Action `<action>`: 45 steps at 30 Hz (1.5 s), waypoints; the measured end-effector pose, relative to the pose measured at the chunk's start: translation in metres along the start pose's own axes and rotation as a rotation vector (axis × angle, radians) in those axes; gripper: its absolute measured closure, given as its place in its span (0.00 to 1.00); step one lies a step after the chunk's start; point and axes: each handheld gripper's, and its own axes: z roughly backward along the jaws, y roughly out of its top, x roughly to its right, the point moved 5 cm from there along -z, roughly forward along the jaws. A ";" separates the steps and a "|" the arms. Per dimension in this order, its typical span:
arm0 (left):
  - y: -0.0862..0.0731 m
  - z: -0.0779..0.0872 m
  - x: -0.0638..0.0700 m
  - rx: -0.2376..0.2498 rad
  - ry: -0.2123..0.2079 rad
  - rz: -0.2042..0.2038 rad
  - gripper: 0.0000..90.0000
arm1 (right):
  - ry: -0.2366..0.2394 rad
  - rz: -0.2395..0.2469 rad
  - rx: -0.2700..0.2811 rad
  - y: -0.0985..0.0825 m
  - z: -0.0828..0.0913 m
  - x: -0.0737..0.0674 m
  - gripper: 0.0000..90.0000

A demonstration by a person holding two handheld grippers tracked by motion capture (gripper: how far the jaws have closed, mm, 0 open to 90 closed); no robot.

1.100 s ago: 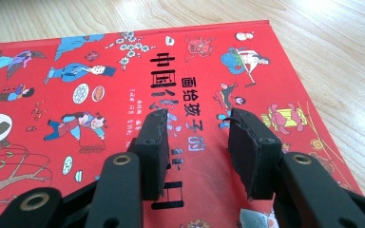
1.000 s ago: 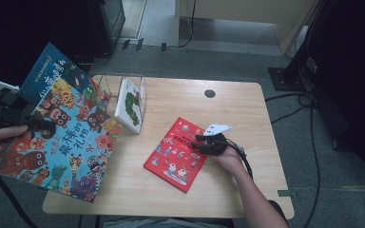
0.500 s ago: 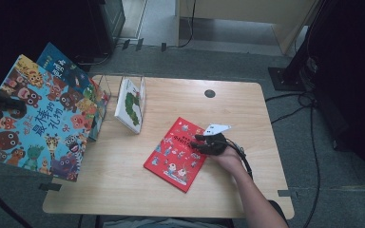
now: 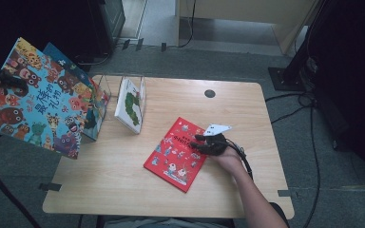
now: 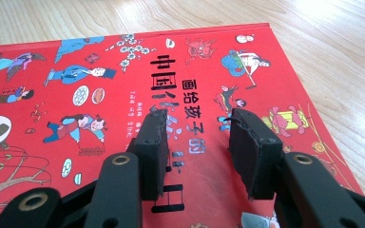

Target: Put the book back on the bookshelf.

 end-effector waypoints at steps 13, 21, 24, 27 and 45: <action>0.041 -0.053 0.001 0.009 0.039 -0.010 0.91 | -0.013 0.017 -0.001 0.001 -0.002 -0.003 0.63; 0.050 -0.080 0.009 -0.030 0.063 -0.058 0.91 | -0.031 0.021 0.006 -0.004 0.003 -0.005 0.62; 0.050 -0.089 0.011 -0.050 0.077 -0.072 0.90 | -0.035 0.016 0.006 -0.006 0.006 -0.007 0.62; 0.050 -0.097 0.013 -0.065 0.096 -0.087 0.90 | -0.041 0.015 0.003 -0.008 0.008 -0.007 0.62; 0.055 -0.060 0.013 -0.008 0.084 -0.055 0.75 | -0.028 -0.020 0.016 -0.011 0.013 -0.005 0.60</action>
